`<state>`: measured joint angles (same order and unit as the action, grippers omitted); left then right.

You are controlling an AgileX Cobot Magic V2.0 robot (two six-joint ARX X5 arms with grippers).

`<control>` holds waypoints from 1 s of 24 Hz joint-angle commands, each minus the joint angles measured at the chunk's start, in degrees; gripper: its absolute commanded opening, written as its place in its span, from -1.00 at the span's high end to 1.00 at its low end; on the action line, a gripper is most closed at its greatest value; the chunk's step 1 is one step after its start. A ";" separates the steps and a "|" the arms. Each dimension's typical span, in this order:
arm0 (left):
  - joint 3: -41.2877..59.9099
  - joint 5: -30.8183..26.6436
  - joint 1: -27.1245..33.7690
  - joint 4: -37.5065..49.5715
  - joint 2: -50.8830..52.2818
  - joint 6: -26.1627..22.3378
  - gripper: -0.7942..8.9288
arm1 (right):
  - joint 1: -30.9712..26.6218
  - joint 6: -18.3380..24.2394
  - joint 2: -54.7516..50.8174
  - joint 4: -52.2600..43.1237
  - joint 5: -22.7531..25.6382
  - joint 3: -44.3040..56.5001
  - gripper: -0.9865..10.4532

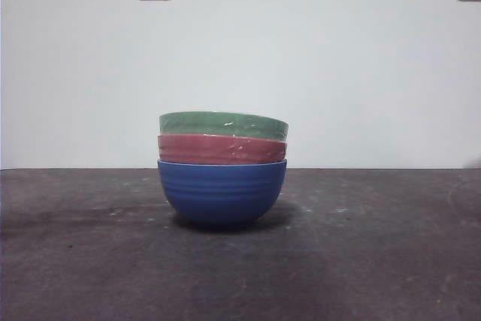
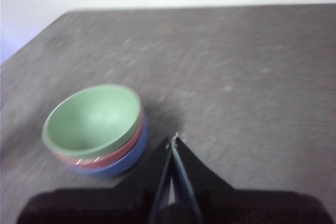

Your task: Pick up the green bowl on the top,put the green bowl on the left,pick up the red bowl in the middle,put the red bowl on the right

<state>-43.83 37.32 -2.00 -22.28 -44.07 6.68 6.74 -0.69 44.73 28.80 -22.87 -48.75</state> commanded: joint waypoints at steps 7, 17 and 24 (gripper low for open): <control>-6.58 4.90 -4.42 -6.14 -8.98 -7.43 0.81 | 0.09 5.73 7.21 2.71 -5.53 -2.05 0.66; -17.20 -4.22 -19.87 -10.23 -19.87 -12.76 0.18 | 0.09 5.25 7.89 3.13 -5.33 -2.05 0.22; -33.90 -17.84 -32.50 -23.37 -38.91 -25.00 0.19 | 0.13 5.27 7.89 3.23 -5.33 -2.05 0.23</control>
<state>-77.76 19.88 -34.15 -45.45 -82.28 -14.85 6.76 4.36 52.53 32.12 -28.29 -50.63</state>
